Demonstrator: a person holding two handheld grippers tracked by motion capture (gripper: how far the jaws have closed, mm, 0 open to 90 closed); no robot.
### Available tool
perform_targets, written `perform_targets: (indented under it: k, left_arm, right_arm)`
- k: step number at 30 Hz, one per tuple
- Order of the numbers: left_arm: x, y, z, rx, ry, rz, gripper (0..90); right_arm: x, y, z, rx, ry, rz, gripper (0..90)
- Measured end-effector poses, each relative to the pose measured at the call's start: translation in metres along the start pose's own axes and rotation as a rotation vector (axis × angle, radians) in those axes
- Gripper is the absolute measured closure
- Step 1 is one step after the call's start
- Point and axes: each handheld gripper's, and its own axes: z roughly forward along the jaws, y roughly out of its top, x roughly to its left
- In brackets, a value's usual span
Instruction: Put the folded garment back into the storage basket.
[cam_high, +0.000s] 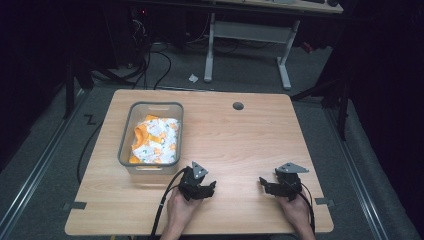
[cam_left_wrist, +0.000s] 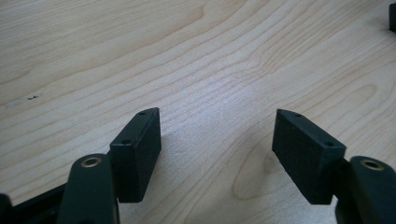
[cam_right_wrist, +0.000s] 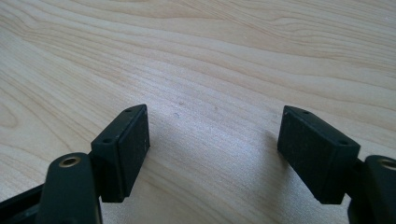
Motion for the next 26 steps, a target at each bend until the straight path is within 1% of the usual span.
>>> perform_targets:
  k: [2,3,4,6,24,26]
  left_arm:
    - [-0.001,-0.0004,0.0011,-0.003,0.011,0.016,31.8]
    - [-0.001,-0.0004,0.0011,-0.003,0.011,0.016,31.2]
    - [-0.0026,-0.0009,0.0022,-0.006,0.025,0.031,30.6]
    - [-0.0031,-0.0007,0.0024,-0.003,0.028,0.036,30.2]
    - [-0.0037,-0.0015,0.0019,-0.006,0.041,0.022,29.9]
    - [-0.004,-0.0015,0.0019,-0.004,0.044,0.026,29.2]
  right_arm:
    - [0.0001,0.0,0.0,-0.001,0.0,0.001,25.3]
    - [0.0001,0.0,0.0,-0.001,0.0,0.001,25.3]
    - [0.0,0.0,0.0,0.0,0.0,0.0,25.2]
    - [0.0,0.0,0.0,0.0,0.0,0.0,25.2]
    - [0.0002,-0.0002,0.0001,-0.002,0.003,-0.007,25.3]
    - [0.0002,-0.0002,0.0,-0.002,0.003,-0.007,25.2]
